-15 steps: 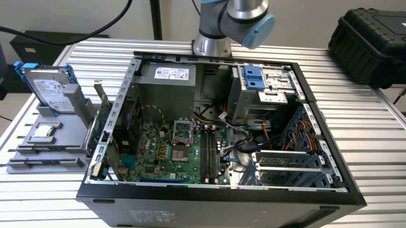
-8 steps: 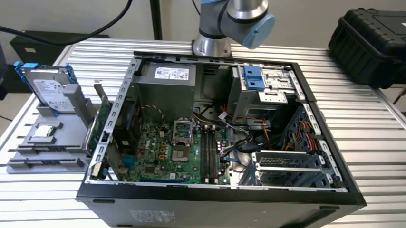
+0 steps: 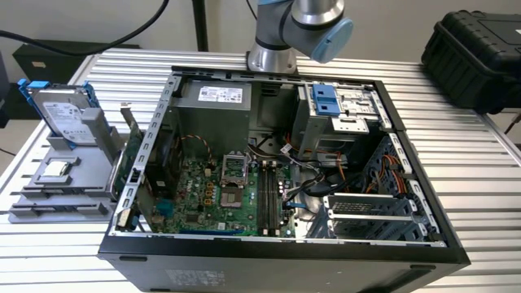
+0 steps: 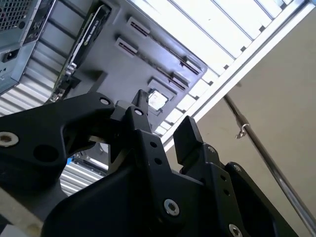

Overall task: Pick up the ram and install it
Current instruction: 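Pick up the ram and move it above insertion slot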

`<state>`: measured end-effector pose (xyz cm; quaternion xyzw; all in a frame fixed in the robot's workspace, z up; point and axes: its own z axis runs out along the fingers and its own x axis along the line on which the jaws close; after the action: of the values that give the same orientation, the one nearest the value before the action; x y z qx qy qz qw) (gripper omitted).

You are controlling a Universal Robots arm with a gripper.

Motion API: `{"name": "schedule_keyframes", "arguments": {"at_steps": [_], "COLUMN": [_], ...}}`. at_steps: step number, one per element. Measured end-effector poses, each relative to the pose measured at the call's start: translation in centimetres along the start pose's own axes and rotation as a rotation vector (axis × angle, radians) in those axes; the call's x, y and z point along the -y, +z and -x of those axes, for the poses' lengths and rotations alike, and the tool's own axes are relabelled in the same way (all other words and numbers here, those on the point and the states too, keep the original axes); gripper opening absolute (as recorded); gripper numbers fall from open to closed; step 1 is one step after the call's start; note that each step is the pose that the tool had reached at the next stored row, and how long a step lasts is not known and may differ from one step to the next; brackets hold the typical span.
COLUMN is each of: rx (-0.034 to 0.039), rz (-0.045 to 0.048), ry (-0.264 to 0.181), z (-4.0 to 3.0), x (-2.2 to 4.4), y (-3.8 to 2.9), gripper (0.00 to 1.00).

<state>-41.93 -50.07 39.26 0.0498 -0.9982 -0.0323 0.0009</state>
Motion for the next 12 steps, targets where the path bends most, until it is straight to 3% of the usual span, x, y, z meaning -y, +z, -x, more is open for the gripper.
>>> {"name": "schedule_keyframes", "arguments": {"at_steps": [12], "rx": [-0.0053], "rz": [0.0001], "ry": [-0.081], "z": [0.00], "x": [0.00], "y": [0.00], "gripper": [1.00]}}
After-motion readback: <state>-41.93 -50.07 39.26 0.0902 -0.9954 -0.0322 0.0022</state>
